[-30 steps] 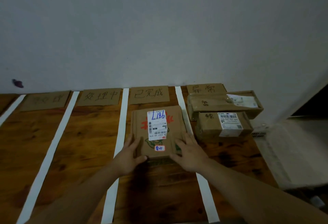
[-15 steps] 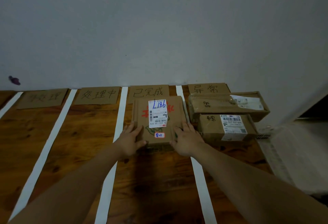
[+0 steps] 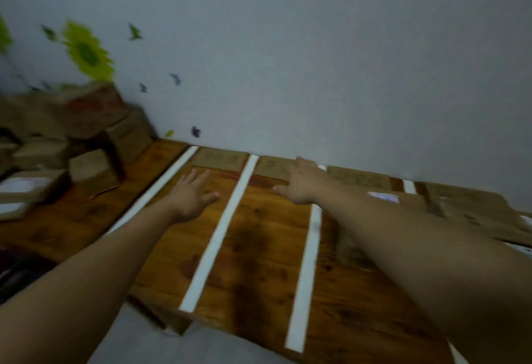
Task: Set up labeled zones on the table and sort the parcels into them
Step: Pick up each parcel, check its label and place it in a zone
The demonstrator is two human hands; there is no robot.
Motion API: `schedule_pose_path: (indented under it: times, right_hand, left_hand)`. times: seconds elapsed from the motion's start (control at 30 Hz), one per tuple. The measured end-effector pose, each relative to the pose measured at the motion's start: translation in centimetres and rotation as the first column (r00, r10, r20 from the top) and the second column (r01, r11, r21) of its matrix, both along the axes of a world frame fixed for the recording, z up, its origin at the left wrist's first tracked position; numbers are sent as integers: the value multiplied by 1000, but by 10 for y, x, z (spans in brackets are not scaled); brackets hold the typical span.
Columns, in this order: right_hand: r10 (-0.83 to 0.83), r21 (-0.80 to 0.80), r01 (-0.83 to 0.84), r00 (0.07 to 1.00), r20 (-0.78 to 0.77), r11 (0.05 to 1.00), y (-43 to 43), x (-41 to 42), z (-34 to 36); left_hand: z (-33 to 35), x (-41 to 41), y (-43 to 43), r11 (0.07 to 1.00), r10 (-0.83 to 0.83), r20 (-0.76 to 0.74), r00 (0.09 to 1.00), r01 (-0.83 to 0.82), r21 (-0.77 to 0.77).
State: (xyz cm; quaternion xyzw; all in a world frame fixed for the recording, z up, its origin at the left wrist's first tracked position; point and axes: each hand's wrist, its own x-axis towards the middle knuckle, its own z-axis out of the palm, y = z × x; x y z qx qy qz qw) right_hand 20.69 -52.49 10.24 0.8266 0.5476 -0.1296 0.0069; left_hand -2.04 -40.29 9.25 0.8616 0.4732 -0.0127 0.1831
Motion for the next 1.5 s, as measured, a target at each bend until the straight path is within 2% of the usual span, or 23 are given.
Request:
schedule_pose_path:
  times: [0.1,0.27,0.4,0.6,0.77,1.03,1.2,1.37,1.5]
  right_hand:
    - [101,53,-102,995,13,993,59,-82,16]
    - [247,116,-249,969,31,962,145,-211,42]
    - [333,106,-334,943,32,937,206,-289,51]
    - [390,85,-392,920,44,916,302,-356,51]
    - [395,145,-394,918,21,908,406,-374,49]
    - [248,199,-219,960,-132,955,558,-374,55]
    - [81,224,-22,962,-259,974,614,-368,41]
    - [-94,234,238,862,-498,943,683,-336,-13]
    - [-231,219,447,751,-619,867,659,-382,31]
  left_hand:
    - [19,-94,42,992,124,20,992,-124,-12]
    - [49,-233,104,970,241,38,970,-243,32]
    - [61,-321,147,944,328,61,943,-330,27]
    - [59,-395,220,900,437,66,897,-435,-39]
    - [63,-414,304,895,445,114,888,-442,-54]
    - [80,-397,460,908,419,291,860,-391,-151]
    - [85,-356,537,951,296,289,910,-254,-175]
    - [82,-309,600,975,208,395,895,-159,-154]
    - [75,-289,645,978,148,439,886,-66,-197]
